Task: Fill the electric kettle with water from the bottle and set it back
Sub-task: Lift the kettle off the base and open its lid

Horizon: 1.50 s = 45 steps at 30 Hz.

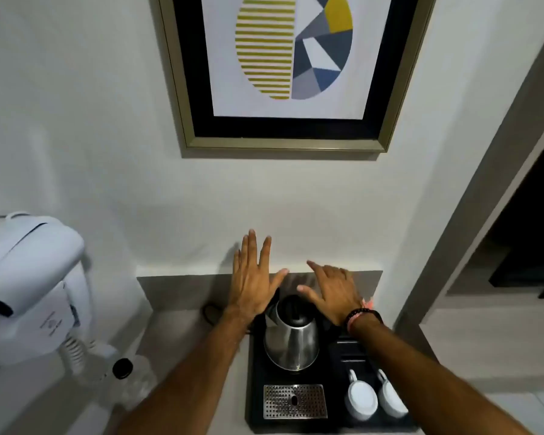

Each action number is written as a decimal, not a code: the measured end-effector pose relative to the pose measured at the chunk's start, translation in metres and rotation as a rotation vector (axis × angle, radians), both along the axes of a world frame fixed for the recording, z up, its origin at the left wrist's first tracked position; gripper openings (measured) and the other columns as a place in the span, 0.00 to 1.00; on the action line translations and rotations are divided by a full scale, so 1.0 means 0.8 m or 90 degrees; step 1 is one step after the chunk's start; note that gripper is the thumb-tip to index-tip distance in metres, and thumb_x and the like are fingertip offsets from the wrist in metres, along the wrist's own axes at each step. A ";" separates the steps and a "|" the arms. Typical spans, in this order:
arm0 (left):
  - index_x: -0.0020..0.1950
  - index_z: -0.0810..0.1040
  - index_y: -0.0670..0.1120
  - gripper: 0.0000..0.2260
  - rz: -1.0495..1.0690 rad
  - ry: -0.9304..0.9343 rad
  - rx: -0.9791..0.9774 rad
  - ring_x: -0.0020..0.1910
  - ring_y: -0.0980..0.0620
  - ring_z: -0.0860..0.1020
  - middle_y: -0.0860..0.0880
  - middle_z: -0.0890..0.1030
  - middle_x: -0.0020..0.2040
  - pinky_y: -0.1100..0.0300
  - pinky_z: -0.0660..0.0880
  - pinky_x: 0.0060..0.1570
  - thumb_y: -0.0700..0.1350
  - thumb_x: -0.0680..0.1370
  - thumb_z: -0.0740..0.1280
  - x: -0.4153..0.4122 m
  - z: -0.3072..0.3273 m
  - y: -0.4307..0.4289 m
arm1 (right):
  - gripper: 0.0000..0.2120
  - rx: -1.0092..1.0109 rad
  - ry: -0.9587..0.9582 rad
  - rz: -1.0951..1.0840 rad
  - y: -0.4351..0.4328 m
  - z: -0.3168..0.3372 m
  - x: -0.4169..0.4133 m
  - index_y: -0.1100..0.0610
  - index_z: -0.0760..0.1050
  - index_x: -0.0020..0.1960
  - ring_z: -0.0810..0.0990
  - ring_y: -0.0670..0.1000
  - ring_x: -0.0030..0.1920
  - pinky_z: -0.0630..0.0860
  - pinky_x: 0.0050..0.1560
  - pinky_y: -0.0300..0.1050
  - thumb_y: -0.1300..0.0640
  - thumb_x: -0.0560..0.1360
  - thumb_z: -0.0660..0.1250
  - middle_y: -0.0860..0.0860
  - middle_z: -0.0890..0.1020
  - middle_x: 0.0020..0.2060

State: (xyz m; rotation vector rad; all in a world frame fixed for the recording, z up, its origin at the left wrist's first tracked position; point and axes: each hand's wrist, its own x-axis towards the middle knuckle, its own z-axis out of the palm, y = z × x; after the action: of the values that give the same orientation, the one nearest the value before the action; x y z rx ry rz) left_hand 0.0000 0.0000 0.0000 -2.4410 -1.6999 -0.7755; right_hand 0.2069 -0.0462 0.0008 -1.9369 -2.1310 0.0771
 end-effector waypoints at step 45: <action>0.40 0.81 0.42 0.16 0.287 -0.432 -0.229 0.32 0.48 0.80 0.47 0.82 0.32 0.54 0.76 0.30 0.47 0.83 0.60 0.001 -0.102 -0.082 | 0.18 -0.182 0.701 -0.029 0.000 -0.067 -0.001 0.49 0.82 0.38 0.80 0.50 0.41 0.75 0.49 0.54 0.38 0.72 0.61 0.46 0.85 0.36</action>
State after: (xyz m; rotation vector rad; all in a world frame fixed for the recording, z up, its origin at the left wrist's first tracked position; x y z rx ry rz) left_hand 0.0011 -0.0659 -0.0820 -1.9276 -2.7015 -1.4290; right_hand 0.2064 -0.0459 -0.0531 -1.4682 -1.3446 1.1783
